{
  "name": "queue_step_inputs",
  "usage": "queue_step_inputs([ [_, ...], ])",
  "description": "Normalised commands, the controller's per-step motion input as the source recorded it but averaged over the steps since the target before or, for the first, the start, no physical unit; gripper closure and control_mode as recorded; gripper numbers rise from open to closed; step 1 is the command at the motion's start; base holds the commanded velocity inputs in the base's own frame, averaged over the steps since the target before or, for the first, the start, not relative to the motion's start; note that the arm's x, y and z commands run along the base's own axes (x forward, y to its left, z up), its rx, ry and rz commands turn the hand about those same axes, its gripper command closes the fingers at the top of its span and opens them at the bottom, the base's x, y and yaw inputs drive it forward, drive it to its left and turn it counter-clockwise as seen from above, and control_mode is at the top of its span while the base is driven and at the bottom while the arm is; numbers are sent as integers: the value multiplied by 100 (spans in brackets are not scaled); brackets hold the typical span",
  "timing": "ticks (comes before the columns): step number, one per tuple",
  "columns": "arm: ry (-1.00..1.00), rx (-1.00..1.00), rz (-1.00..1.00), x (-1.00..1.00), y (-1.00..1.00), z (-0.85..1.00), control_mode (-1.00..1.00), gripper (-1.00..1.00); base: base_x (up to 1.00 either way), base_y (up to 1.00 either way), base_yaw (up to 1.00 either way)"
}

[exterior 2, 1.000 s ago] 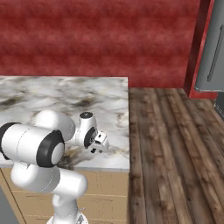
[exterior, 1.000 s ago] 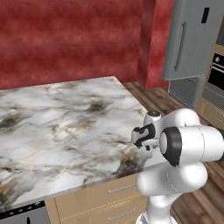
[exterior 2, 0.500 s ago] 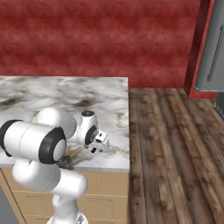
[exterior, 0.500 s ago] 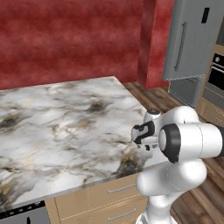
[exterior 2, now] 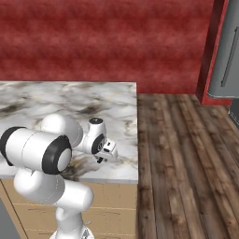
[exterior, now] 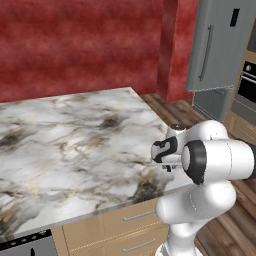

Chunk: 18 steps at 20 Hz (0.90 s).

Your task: Retrieve the butter from the fridge and place it on a plate on the dining table. Then retrieve the butter knife by the fridge and place it near the plate.

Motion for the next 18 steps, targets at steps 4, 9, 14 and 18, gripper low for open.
queue_step_inputs([
  [4, 0, 1, 0, 0, 0, -6, -100, 100, 0, 0, 0],
  [9, 0, 1, 0, 3, 0, -5, -100, 100, 0, 0, 0],
  [14, 0, 0, -1, 0, 0, 1, -100, 100, 0, 0, 0],
  [18, 2, -1, -3, -31, 1, 36, -100, 100, 0, 0, 0],
])
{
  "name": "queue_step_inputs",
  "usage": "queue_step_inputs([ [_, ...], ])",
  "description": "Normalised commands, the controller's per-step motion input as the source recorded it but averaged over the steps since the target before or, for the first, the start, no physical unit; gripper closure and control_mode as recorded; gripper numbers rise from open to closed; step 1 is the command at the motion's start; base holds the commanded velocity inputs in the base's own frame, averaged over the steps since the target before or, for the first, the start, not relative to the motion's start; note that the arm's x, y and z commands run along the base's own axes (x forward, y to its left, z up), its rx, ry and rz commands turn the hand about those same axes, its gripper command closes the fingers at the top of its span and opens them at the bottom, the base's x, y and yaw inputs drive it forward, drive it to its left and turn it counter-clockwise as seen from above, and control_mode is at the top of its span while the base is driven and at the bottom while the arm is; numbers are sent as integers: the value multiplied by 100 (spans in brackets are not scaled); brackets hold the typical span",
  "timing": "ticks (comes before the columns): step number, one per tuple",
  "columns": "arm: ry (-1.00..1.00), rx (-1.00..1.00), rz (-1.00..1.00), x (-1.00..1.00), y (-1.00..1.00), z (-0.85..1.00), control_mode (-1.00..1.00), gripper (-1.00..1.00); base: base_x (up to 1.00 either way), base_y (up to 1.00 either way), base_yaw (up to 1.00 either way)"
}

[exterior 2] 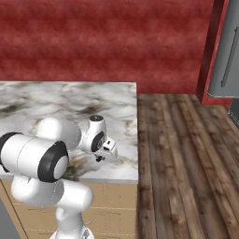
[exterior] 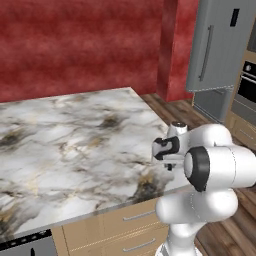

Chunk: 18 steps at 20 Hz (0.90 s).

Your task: Retrieve the butter from the fridge and place it on a plate on the dining table. Then retrieve the butter knife by the fridge and place it near the plate.

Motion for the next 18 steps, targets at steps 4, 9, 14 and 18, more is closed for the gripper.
queue_step_inputs([
  [4, 1, -3, 0, -50, 21, 93, -100, 100, 0, 0, 0],
  [9, 9, -1, 0, -55, 26, 100, -100, 100, 0, 0, 0],
  [14, 7, 0, 0, -86, 13, 76, -100, 100, 0, 0, 0],
  [18, 0, 0, 2, -91, 22, 45, -100, 100, 0, 0, 0],
])
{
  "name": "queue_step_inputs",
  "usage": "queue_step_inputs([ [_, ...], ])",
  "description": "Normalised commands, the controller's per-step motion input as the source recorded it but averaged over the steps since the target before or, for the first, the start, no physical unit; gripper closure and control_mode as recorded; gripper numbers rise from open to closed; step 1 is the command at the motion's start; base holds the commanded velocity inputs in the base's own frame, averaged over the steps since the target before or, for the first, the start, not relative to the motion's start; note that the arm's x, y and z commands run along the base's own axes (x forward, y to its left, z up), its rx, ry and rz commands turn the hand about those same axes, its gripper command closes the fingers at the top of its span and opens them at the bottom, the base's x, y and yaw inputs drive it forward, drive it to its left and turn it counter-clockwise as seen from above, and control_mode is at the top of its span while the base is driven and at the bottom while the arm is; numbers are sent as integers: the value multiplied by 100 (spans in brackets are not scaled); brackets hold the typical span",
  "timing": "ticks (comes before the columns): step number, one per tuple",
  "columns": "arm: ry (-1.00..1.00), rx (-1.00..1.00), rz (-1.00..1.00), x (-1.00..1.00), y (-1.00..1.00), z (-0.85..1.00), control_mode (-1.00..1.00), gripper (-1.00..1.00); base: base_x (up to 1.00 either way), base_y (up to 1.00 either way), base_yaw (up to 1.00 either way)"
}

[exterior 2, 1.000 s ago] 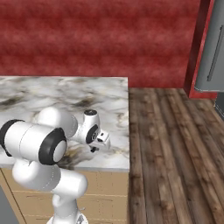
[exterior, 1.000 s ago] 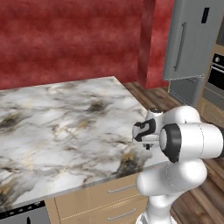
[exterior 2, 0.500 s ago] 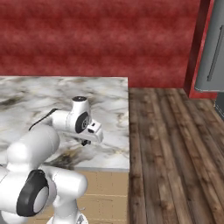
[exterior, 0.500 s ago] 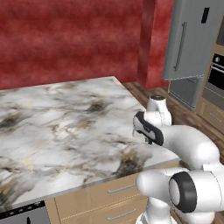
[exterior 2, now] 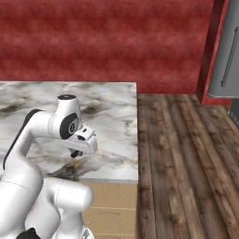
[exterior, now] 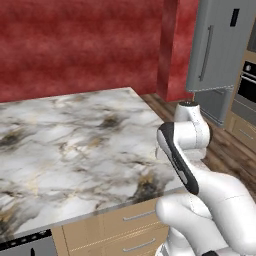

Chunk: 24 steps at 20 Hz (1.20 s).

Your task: Retrieve the butter from the fridge and place it on a plate on the dining table. Then retrieve the butter knife by the fridge and place it near the plate.

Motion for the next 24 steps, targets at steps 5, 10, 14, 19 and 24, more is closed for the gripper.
queue_step_inputs([
  [5, -9, 0, 11, -56, 9, 54, -100, 100, 0, 0, 0],
  [10, -5, 0, 21, -3, 0, 59, -100, 100, 0, 0, 0],
  [14, 15, 0, 18, 9, 0, 30, -100, 100, 0, 0, 0],
  [19, 23, -1, 2, 8, 6, 5, -100, 100, 0, 0, 0],
  [24, 0, 0, 0, 0, 0, 0, -100, 100, 0, 0, 0],
])
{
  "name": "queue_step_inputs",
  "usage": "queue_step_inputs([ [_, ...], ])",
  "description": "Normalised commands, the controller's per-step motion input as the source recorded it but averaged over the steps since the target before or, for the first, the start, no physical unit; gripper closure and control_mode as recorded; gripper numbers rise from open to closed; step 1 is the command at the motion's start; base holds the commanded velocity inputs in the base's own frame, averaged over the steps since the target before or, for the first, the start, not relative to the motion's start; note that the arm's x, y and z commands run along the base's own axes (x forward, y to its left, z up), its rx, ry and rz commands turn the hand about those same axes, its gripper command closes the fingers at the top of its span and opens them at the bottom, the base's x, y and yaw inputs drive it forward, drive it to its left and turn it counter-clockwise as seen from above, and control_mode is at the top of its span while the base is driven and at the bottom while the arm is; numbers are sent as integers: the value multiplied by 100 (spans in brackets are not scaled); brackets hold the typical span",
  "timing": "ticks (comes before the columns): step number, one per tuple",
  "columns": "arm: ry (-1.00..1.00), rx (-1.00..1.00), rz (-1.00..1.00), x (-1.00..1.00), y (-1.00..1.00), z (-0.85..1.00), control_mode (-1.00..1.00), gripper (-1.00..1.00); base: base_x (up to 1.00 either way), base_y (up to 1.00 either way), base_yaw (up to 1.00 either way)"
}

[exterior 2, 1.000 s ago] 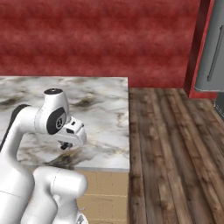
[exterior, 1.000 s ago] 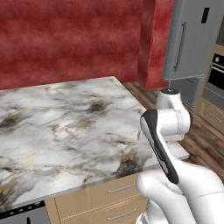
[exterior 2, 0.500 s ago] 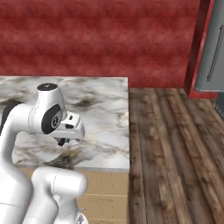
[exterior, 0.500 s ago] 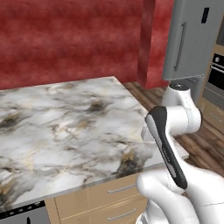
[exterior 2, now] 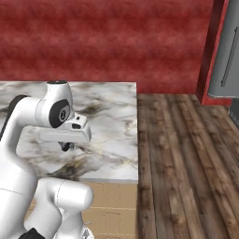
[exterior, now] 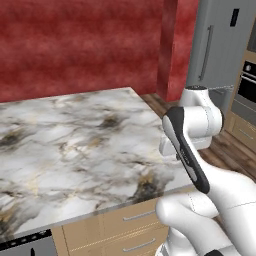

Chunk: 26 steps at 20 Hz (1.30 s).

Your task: Retrieve the butter from the fridge and place it on a plate on the dining table. Then retrieve the butter knife by the fridge and place it near the plate.

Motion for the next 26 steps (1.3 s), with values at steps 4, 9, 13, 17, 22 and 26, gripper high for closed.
queue_step_inputs([
  [4, 0, 0, 0, 0, 0, -2, -100, 100, 0, 0, 0],
  [9, 0, 0, 0, 0, 0, 0, 100, 100, -12, -35, 0],
  [13, 0, 0, 0, 0, 0, 0, 100, 100, -58, -80, 0],
  [17, 0, 0, 0, 0, 0, 0, 100, 100, -3, -100, 0],
  [22, 0, 0, 0, 0, 0, 0, 100, 100, 28, -100, 0],
  [26, 0, 0, 0, 0, 0, 0, 100, 100, 55, -86, 3],
])
